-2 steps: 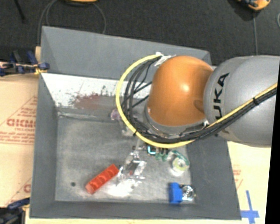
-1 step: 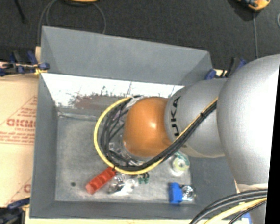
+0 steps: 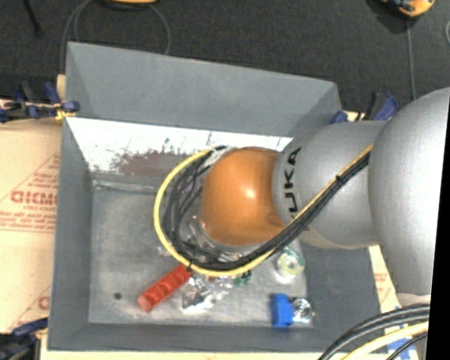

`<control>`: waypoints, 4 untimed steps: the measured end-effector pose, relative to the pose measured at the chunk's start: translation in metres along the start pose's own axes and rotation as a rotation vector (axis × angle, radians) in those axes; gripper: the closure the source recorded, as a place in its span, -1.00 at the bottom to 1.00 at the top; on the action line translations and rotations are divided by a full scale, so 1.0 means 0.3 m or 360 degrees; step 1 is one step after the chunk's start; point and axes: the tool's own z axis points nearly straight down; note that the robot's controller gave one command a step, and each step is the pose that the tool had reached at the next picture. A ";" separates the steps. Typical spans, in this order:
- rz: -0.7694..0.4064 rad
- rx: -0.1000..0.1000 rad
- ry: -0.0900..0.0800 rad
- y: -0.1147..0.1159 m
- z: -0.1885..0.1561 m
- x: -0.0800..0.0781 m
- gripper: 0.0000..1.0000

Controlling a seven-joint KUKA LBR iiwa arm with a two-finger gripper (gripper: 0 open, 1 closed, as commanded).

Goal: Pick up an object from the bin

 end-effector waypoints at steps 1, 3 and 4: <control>-0.0015 -0.0002 0.0001 -0.037 0.000 0.005 -1.00; -0.0490 -0.0006 -0.0002 -0.042 0.077 -0.062 -1.00; -0.0489 -0.0005 -0.0001 -0.043 0.067 -0.066 1.00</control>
Offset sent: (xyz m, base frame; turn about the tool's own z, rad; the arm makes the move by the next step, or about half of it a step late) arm 0.0028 -0.0098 -0.0003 -0.0125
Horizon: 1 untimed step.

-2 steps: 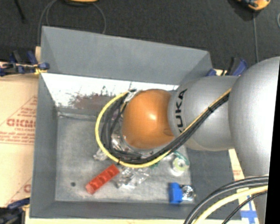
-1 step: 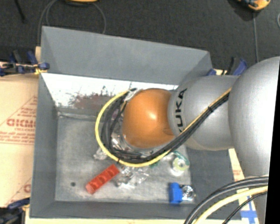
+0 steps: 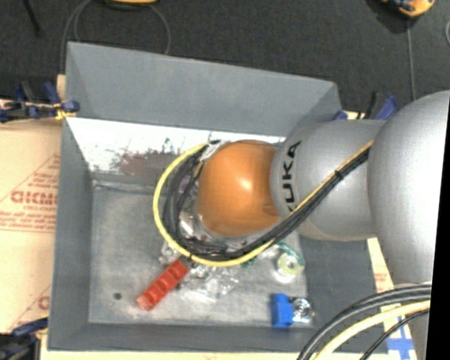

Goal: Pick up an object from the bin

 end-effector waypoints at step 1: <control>0.0010 0.0003 0.0001 -0.004 -0.102 -0.004 1.00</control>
Offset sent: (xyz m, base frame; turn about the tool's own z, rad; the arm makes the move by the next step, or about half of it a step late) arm 0.0001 0.0000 0.0284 0.0000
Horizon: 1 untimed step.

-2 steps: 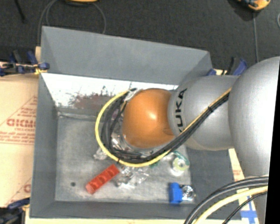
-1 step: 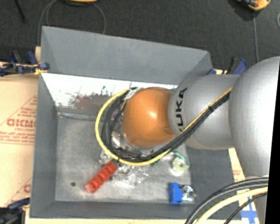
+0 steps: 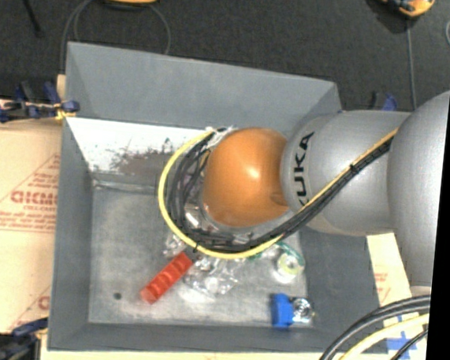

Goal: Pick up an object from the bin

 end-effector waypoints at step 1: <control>0.0009 -0.0003 -0.0001 -0.001 -0.005 -0.002 1.00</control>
Offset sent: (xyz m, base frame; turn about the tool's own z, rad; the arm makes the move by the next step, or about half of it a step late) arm -0.0001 0.0000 0.0012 0.0000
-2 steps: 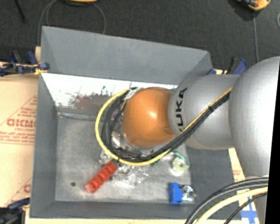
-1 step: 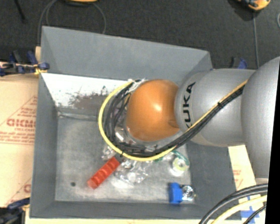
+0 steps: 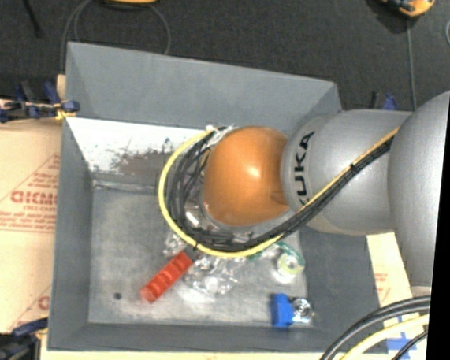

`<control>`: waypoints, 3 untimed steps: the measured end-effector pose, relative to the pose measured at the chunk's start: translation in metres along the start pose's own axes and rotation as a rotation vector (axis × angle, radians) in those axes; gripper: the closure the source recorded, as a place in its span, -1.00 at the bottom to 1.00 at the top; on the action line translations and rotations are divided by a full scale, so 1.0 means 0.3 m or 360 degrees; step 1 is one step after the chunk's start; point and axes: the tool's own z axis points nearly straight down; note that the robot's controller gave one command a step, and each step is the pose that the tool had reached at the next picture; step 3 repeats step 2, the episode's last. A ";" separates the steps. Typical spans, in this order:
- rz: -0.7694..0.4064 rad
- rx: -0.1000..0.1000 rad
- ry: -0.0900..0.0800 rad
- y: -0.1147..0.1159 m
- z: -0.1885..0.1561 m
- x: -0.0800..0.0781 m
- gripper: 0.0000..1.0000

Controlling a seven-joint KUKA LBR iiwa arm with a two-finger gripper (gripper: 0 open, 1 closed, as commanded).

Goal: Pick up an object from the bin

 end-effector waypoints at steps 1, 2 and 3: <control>0.0010 0.0005 0.0001 -0.004 -0.109 -0.003 1.00; 0.0021 0.0005 0.0001 -0.009 -0.171 -0.006 1.00; 0.0021 0.0005 0.0001 -0.009 -0.171 -0.006 1.00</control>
Offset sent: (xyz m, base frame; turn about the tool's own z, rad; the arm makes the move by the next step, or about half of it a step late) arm -0.0001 -0.0001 0.0304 0.0000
